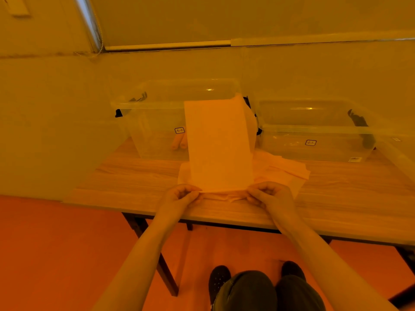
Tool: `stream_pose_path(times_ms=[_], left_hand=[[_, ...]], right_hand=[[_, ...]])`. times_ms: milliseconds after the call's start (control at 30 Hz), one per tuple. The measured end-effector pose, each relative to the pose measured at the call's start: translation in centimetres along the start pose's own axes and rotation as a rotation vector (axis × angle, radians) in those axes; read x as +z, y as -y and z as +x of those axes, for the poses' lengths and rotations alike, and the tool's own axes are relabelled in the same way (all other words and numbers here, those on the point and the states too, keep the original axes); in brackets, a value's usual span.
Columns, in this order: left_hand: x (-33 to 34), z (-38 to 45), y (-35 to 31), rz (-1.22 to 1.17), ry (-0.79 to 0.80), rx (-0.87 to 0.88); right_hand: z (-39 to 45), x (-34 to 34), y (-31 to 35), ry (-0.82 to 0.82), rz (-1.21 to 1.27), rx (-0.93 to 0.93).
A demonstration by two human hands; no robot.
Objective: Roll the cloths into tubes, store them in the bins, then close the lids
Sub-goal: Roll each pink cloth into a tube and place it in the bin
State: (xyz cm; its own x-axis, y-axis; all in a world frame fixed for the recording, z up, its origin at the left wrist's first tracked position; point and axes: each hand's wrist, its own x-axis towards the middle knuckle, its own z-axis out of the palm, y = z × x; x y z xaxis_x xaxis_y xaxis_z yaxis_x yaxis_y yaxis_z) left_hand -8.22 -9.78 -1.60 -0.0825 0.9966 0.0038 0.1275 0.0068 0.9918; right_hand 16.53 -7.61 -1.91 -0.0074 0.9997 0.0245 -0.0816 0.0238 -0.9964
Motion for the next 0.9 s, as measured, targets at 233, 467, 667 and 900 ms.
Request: stream_pose_path(times_ms=[233,467,667,900], left_hand=[[0.3,0.0,-0.3,-0.048,-0.042,-0.008],[0.5,0.2,-0.2,-0.034,-0.081,-0.002],[0.3,0.2,0.4,0.043,-0.096,-0.013],[0.4,-0.1,-0.2,0.044,-0.08,-0.006]], right_hand=[[0.3,0.2,0.7,0.026,-0.144,-0.092],[1.0,0.2,1.2,0.121,-0.29,-0.157],[0.8,0.3,0.5,0.041,-0.199,-0.163],[0.8,0.1,0.6,0.073,-0.124,-0.11]])
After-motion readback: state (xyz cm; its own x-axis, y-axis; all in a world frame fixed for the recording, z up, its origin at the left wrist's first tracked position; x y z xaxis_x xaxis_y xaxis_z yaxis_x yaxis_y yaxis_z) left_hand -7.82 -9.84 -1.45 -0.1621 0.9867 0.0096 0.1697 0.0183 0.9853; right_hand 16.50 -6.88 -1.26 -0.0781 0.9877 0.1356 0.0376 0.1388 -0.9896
